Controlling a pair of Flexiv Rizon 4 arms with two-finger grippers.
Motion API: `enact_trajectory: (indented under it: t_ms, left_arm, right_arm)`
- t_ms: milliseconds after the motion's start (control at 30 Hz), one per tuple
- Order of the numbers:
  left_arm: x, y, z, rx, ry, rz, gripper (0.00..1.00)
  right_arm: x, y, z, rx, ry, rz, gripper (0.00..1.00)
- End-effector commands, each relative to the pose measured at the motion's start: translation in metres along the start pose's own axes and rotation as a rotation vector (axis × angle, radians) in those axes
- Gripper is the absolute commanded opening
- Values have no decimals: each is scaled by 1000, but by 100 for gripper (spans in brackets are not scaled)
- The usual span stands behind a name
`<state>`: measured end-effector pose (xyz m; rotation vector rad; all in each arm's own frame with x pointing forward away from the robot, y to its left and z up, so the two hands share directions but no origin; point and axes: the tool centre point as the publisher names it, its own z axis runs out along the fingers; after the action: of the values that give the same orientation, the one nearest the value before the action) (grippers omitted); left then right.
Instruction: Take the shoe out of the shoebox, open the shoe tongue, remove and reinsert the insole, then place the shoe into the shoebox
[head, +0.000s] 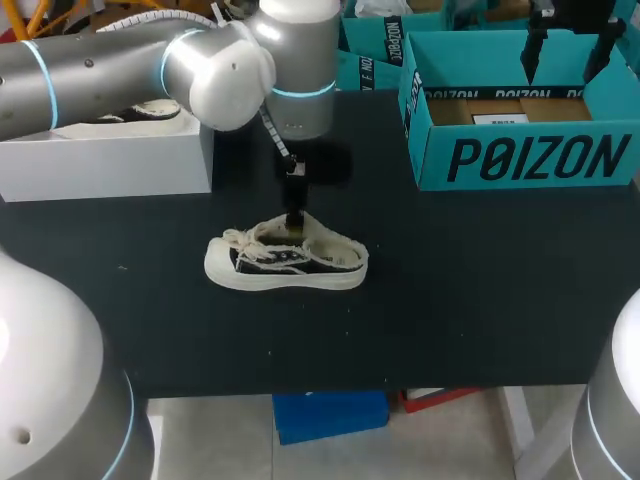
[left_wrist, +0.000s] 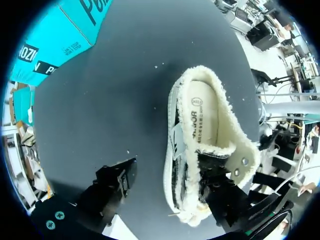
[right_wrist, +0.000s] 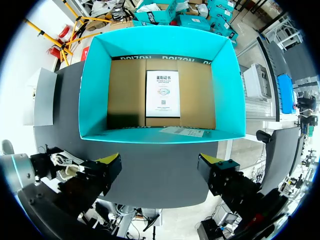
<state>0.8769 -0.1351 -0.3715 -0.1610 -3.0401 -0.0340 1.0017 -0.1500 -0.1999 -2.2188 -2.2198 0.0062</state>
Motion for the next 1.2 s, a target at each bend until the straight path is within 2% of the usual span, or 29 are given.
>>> enact_trajectory:
  t_ms: [33,67,200,400,633,733,1000,1067,1200]
  left_arm:
    - [17,19,-46,72,-26,-8,100]
    - [18,22,-53,74,-43,-13,100]
    - [25,34,-86,209,-53,-35,100]
    - [41,62,-129,373,-92,-64,100]
    - [62,107,-161,545,-142,-97,100]
    - [70,126,-166,600,-155,-83,100]
    - [81,175,-157,657,-138,-80,100]
    - [82,184,-154,654,-137,-78,100]
    - [83,200,-153,718,-129,-53,100]
  right_arm:
    - [0,1,0,1,0,0,100]
    - [0,1,0,1,0,0,100]
    - [0,1,0,1,0,0,100]
    - [0,1,0,1,0,0,100]
    - [0,1,0,1,0,0,100]
    - [0,1,0,1,0,0,100]
    - [0,1,0,1,0,0,100]
    - [0,1,0,1,0,0,100]
    - [0,1,0,1,0,0,100]
